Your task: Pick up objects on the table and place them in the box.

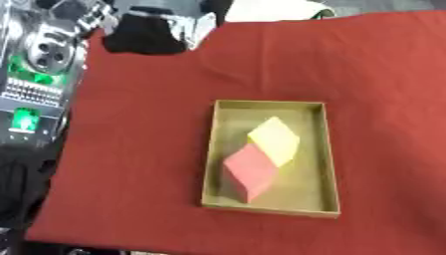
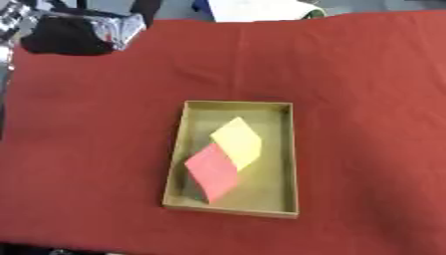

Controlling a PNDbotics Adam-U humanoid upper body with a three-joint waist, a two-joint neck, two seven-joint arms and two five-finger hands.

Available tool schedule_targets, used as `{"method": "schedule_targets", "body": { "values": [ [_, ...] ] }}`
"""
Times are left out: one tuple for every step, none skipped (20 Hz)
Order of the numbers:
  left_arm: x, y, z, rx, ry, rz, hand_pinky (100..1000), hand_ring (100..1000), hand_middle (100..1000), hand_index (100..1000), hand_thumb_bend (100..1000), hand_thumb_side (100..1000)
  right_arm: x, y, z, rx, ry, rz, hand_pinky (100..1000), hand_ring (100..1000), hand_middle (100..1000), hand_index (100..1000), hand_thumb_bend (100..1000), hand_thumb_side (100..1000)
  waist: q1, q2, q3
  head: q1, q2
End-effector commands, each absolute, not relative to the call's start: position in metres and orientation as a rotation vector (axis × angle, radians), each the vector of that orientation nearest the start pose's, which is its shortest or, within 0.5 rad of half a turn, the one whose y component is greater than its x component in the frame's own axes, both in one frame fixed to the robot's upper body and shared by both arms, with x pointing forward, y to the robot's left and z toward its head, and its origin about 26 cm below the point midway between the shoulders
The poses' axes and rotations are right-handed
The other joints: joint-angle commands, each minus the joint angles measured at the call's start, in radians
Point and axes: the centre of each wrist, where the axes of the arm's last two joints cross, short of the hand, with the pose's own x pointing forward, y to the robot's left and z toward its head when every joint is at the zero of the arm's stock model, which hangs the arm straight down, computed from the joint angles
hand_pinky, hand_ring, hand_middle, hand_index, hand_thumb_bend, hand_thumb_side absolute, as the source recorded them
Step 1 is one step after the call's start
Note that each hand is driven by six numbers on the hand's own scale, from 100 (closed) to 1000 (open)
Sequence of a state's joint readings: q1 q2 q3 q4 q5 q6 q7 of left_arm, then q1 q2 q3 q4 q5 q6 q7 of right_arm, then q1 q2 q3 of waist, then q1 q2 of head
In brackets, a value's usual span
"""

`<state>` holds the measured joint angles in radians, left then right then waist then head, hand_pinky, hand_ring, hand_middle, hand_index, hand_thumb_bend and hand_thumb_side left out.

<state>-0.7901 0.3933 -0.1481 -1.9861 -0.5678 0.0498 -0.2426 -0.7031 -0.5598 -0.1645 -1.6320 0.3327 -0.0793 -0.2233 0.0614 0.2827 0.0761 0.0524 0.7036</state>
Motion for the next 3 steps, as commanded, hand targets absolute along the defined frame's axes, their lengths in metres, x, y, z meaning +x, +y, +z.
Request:
{"method": "schedule_targets", "body": {
  "values": [
    [0.3034,0.2008,0.3373,-0.861,3.159,1.088,881,811,685,792,200,345,0.3599,-0.3281,0.3199,-1.014,-2.48,0.291,730,788,628,828,148,925,-0.005,-0.022,0.003,-0.005,0.006],
    [0.304,0.2052,0.3359,-0.828,3.201,0.998,881,811,684,792,197,347,0.3591,-0.3269,0.3206,-1.013,-2.486,0.291,730,788,628,828,148,925,-0.005,-0.022,0.004,-0.006,0.005],
    [0.3045,0.2097,0.3345,-0.803,3.235,0.909,881,811,684,793,195,358,0.3582,-0.3257,0.3212,-1.012,-2.493,0.29,731,789,629,828,148,922,-0.005,-0.021,0.005,-0.007,0.004]
  ]
}}
